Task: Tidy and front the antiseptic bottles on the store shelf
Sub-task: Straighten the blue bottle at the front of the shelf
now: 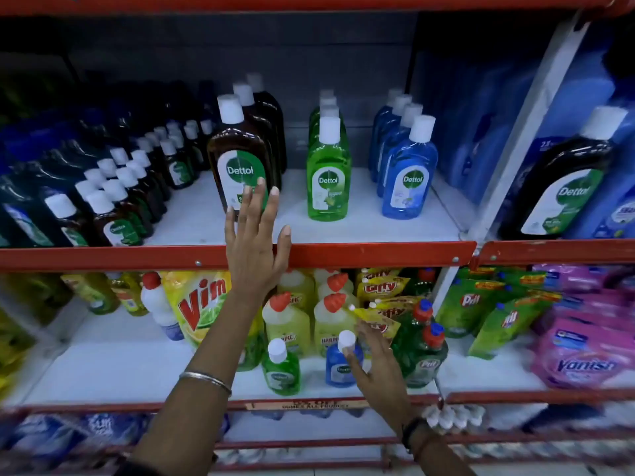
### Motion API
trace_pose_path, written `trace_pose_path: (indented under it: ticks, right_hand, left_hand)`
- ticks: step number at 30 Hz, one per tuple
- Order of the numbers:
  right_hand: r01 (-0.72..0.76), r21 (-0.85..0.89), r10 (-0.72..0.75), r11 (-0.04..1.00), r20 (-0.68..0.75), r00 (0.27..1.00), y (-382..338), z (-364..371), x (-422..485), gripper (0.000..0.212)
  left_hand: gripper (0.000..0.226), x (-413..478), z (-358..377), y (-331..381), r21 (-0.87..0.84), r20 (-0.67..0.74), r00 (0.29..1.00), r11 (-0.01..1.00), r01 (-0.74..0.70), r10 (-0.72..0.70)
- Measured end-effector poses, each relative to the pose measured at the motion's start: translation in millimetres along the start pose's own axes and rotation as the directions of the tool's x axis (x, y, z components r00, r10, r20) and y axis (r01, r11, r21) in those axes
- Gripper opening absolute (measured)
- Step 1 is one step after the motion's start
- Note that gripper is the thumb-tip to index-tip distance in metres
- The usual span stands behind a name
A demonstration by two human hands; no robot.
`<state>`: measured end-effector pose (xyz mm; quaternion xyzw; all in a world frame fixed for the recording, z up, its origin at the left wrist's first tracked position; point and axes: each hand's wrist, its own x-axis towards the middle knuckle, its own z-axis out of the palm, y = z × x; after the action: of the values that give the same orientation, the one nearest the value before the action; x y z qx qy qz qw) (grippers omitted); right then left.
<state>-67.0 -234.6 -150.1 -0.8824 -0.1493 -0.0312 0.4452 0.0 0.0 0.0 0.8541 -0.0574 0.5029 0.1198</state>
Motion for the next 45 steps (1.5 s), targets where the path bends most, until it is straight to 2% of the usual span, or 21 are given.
trace_pose_path:
  ticks: [4, 9, 13, 18, 22, 29, 33, 36, 39, 45]
  right_hand:
    - [-0.084, 0.177, 0.069, 0.981, 0.091, 0.993, 5, 5, 7, 0.053]
    - [-0.11, 0.256, 0.081, 0.96, 0.122, 0.989, 15, 9, 21, 0.042]
    - [-0.074, 0.294, 0.057, 0.953, 0.064, 0.996, 12, -1, 24, 0.036]
    - [0.021, 0.335, -0.006, 0.942, -0.047, 0.999, -16, -39, 31, 0.035]
    - [0.139, 0.338, -0.102, 0.931, -0.126, 0.987, -55, -83, 41, 0.032]
    - [0.422, 0.35, -0.29, 0.836, -0.369, 0.883, -122, -158, 67, 0.03]
    - [0.576, 0.304, -0.378, 0.759, -0.513, 0.77, -155, -201, 89, 0.023]
    - [0.634, 0.268, -0.397, 0.725, -0.589, 0.703, -172, -223, 109, 0.022]
    - [0.62, 0.259, -0.361, 0.741, -0.624, 0.693, -171, -230, 131, 0.022]
    - [0.475, 0.228, -0.276, 0.85, -0.575, 0.77, -141, -216, 164, 0.028]
  left_hand:
    - [0.052, -3, 11, -10, 0.186, -0.013, 0.998, 0.981, -0.051, 0.055]
    - [0.052, -4, 21, -14, 0.267, -0.076, 0.995, 0.963, -0.047, 0.069]
    - [0.053, -3, 19, -11, 0.27, -0.075, 0.995, 0.962, -0.043, 0.065]
    - [0.055, 0, 14, -10, 0.256, 0.006, 1.0, 0.966, -0.031, 0.03]
    - [0.057, 7, 8, -12, 0.225, 0.006, 0.998, 0.972, 0.062, -0.065]
    - [0.054, 7, 9, -16, 0.268, -0.001, 1.0, 0.963, 0.007, -0.007]
    - [0.054, 6, 11, -18, 0.281, -0.034, 0.999, 0.96, -0.005, 0.015]
    - [0.053, 7, 11, -18, 0.287, -0.043, 0.999, 0.958, -0.014, 0.027]
    - [0.053, 7, 12, -19, 0.298, -0.054, 0.998, 0.954, -0.015, 0.033]
    - [0.053, 5, 14, -21, 0.298, -0.072, 0.997, 0.955, -0.016, 0.039]
